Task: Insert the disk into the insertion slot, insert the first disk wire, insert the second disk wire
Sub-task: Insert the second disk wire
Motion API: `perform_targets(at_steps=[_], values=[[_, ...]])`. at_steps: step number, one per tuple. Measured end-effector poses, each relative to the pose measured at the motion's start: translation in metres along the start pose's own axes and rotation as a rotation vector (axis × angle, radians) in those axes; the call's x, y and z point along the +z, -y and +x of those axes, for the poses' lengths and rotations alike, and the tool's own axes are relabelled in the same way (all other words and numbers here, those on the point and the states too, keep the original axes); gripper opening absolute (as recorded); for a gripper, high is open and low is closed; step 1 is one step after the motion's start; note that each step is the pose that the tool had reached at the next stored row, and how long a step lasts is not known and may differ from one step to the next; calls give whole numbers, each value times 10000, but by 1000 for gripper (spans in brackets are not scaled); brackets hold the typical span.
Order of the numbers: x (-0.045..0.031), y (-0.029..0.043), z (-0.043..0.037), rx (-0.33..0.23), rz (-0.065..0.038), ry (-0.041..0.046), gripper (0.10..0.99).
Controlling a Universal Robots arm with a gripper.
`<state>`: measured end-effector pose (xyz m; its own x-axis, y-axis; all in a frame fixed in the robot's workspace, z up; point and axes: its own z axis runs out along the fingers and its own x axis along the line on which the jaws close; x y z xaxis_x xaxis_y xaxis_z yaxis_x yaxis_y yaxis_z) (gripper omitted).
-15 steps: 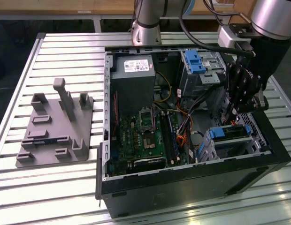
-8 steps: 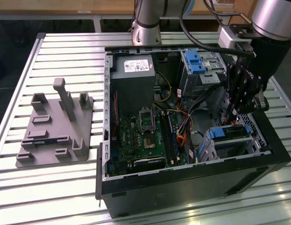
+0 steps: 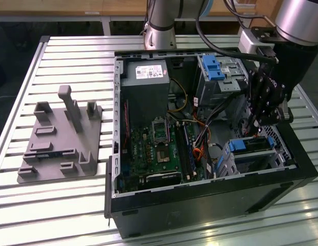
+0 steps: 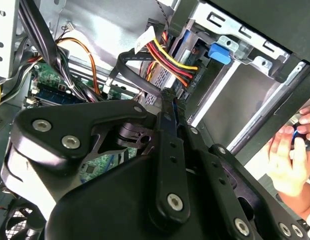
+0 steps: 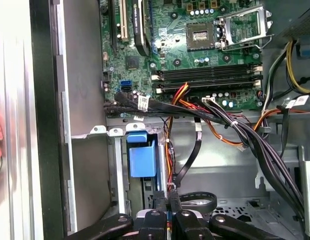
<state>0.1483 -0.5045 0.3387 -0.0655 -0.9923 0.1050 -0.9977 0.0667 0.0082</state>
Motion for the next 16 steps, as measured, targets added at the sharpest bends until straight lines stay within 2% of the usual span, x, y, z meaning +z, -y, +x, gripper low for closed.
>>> perform_targets(at_steps=[10, 16], values=[[1, 11, 2, 35, -4, -1, 145], [5, 14, 32, 29, -3, -1, 145]])
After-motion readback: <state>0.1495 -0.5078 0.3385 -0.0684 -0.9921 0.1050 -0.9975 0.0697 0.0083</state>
